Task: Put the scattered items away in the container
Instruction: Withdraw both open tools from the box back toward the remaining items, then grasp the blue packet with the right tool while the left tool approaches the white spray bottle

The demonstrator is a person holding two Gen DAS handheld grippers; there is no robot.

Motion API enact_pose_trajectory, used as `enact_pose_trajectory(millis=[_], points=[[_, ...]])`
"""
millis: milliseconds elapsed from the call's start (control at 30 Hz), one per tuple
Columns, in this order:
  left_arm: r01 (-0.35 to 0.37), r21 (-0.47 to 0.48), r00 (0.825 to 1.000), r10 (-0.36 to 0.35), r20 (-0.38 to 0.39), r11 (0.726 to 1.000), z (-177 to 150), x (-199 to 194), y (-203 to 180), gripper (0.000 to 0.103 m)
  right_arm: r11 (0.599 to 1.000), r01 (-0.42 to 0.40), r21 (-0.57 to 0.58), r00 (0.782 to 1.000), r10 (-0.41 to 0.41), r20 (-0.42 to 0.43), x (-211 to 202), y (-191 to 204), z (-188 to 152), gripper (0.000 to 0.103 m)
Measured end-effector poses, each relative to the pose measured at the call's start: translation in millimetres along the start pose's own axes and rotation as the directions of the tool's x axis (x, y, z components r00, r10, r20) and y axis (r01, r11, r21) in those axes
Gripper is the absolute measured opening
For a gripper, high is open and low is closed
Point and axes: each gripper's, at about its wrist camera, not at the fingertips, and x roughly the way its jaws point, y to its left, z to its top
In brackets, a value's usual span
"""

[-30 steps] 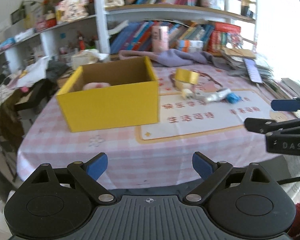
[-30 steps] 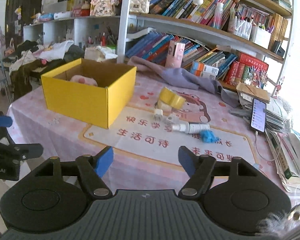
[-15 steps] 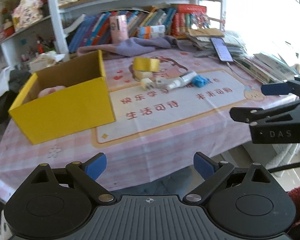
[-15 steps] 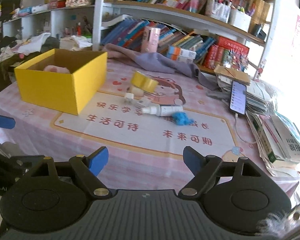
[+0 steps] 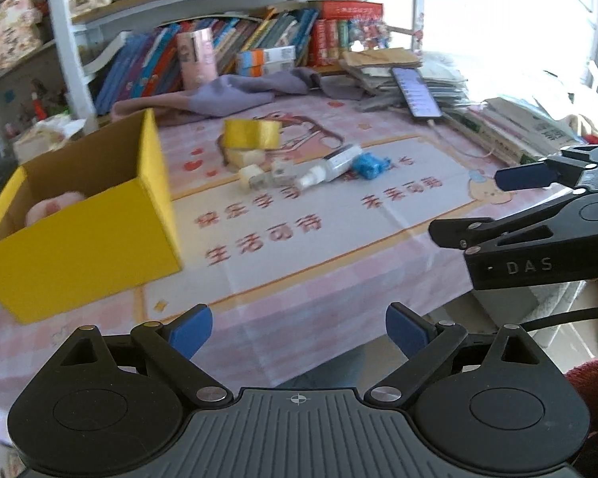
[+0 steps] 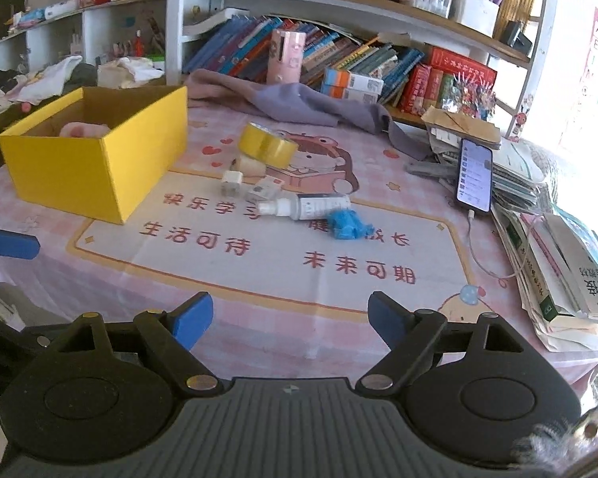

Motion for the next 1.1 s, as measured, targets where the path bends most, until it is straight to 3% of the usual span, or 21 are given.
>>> enact_pose_trajectory(millis=[267,567,1100], points=[[0.076,-0.011,0.996,-0.076,-0.038,0.997,22,41,-12,0.096,0.999,0.033,0.026,0.998,-0.032,-0.052,27,-34,3,0.084],[0.006,-0.039,0.998,-0.008,-0.063,0.999,55,76,-13,0.096,0.999,0.012,0.03,0.997,-0.01,-0.076,66,-66,22,0.084],[-0.092,-0.073,0.989,0.083,-0.12,0.993,108,120,-22,0.096,0.99,-0.141,-0.032,0.984,0.136,-0.115,140,-107,65,0.084]])
